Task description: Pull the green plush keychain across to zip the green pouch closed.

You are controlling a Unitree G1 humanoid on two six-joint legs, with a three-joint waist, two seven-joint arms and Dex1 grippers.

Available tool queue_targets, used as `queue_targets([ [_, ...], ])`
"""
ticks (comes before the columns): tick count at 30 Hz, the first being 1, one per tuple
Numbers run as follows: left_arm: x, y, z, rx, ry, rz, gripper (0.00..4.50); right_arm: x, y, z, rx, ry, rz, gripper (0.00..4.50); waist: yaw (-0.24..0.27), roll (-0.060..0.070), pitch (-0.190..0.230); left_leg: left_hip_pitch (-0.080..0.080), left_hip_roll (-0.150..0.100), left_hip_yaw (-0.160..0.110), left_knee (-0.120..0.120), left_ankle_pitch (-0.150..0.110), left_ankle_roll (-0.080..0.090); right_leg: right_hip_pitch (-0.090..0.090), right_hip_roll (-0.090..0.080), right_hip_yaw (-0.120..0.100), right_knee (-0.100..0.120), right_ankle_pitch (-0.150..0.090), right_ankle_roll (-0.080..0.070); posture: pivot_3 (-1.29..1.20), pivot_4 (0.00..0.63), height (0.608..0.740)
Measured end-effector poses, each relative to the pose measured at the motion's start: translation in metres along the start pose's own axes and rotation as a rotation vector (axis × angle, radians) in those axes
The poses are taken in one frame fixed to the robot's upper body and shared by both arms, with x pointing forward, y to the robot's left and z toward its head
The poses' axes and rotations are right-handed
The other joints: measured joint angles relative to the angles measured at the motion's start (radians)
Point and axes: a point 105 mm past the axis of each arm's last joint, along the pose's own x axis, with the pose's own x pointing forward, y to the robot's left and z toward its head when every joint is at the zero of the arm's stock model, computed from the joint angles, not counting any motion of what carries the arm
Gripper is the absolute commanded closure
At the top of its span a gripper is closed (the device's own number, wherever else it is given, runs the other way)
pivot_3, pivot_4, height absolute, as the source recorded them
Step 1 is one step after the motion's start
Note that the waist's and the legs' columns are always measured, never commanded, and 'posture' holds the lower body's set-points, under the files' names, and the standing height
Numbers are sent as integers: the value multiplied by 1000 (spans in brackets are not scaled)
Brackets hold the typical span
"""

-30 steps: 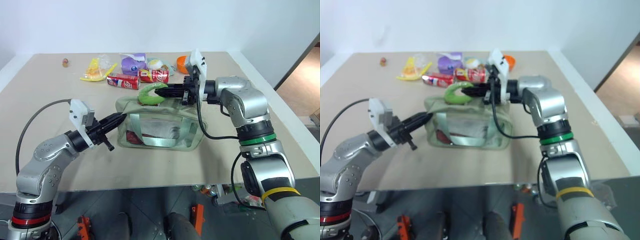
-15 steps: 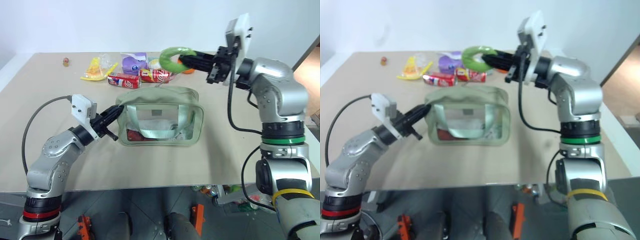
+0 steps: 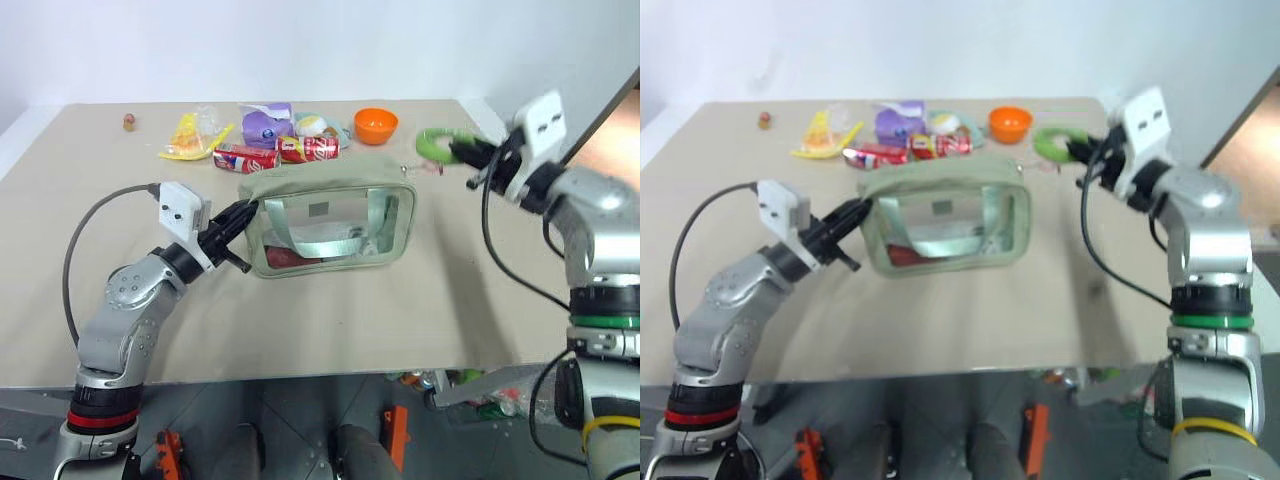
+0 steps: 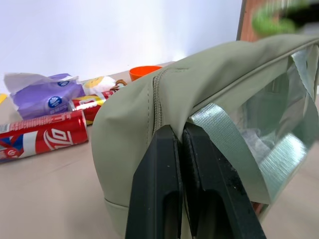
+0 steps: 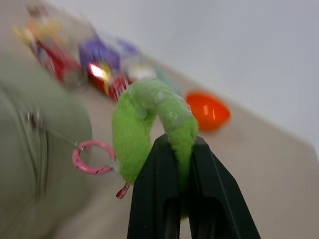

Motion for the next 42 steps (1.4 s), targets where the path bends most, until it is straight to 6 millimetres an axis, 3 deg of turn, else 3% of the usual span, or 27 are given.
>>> queue_targets([
  [2, 0, 1, 0, 16, 3, 4, 4500, 0, 17, -19, -17, 56, 30, 4458, -4, 0, 0, 0, 1, 0, 0, 0, 0, 0, 1, 0, 0, 0, 0, 0, 150, 740],
  [3, 2, 2, 0, 24, 5, 3, 4500, 3, 36, -30, -18, 77, 64, 4458, -7, 0, 0, 1, 1, 0, 0, 0, 0, 0, 1, 0, 0, -1, 2, 0, 150, 740],
  [7, 4, 4, 0, 25, 8, 6, 4500, 12, 76, -49, -23, 114, 134, 4458, -13, 0, 0, 1, 1, 0, 1, 1, -1, 1, 1, 0, 1, 1, 3, 0, 150, 740],
  [14, 5, 3, -3, -7, 20, 9, 4500, 23, 94, -61, -41, 105, 136, 4458, -14, 0, 0, 4, 1, 0, 3, 1, -1, 4, 2, 1, 0, 3, 4, 0, 150, 740],
  [15, 5, 3, -4, -16, 22, 9, 4500, 24, 95, -62, -22, 102, 135, 4150, -14, 0, 0, 5, 1, 0, 2, 1, -1, 4, 2, 1, 0, 3, 4, 0, 150, 740],
  [20, 2, 5, -9, -75, 53, 8, 2886, 20, 86, -54, 147, 42, 106, 2569, -14, 0, 0, 4, 2, 0, 2, 1, -1, 4, 3, 2, 0, 3, 3, 0, 150, 740],
  [23, 0, 4, -12, -105, 73, -7, 1959, 7, 76, -35, 242, -39, 106, 1624, -12, 0, 0, 2, 2, -1, 2, 1, -1, 2, 3, 1, 0, 2, 4, 0, 150, 740],
  [25, -4, 10, -8, -121, 66, -5, 921, -11, 65, -15, 278, -109, 101, 575, -12, 0, 0, 1, 2, -1, 2, 0, -1, 2, 3, 1, 0, 1, 4, 0, 150, 740],
  [27, -5, 12, -5, -127, 66, -8, 788, -18, 62, -10, 290, -125, 98, 406, -12, 0, 0, 2, 2, -1, 2, 0, -1, 2, 3, 1, 0, 0, 4, 0, 150, 740],
  [28, -6, 12, 0, -146, 58, -23, 376, -33, 63, -10, 298, -132, 89, 43, -10, 0, 0, 1, 2, -2, 1, 0, -1, 2, 3, 0, 0, 0, 4, 0, 150, 740],
  [29, -10, 17, 5, -151, 52, -11, 23, -42, 64, -11, 311, -133, 78, 0, -9, 0, 0, 0, 2, -4, 1, 0, -2, 2, 3, -2, 0, -1, 3, 0, 150, 740],
  [31, -19, 29, 16, -135, 37, 25, 23, -56, 63, -12, 336, -133, 52, 0, -9, 0, 0, 1, 2, -4, 1, 0, -2, 2, 2, -2, 0, -2, 3, 0, 150, 740],
  [34, -26, 25, 21, -156, 22, 12, 23, -71, 67, -14, 346, -121, 49, 0, -12, 0, 0, 1, 1, -3, 2, 0, -2, 3, 1, -1, 0, -1, 4, 0, 150, 740],
  [38, -54, 15, -9, -176, 142, 18, 23, -89, 72, -20, 360, -91, 46, 0, -14, 0, 0, 3, 1, -1, 1, 0, -2, 4, 1, 0, 0, -2, 3, 0, 150, 740],
  [42, -83, 14, -42, -159, 258, 89, 23, -106, 108, -34, 360, -2, 186, 0, -12, 0, 0, 3, 2, -2, 1, 0, -2, 4, 1, -1, 0, -4, -2, 0, 150, 740],
])
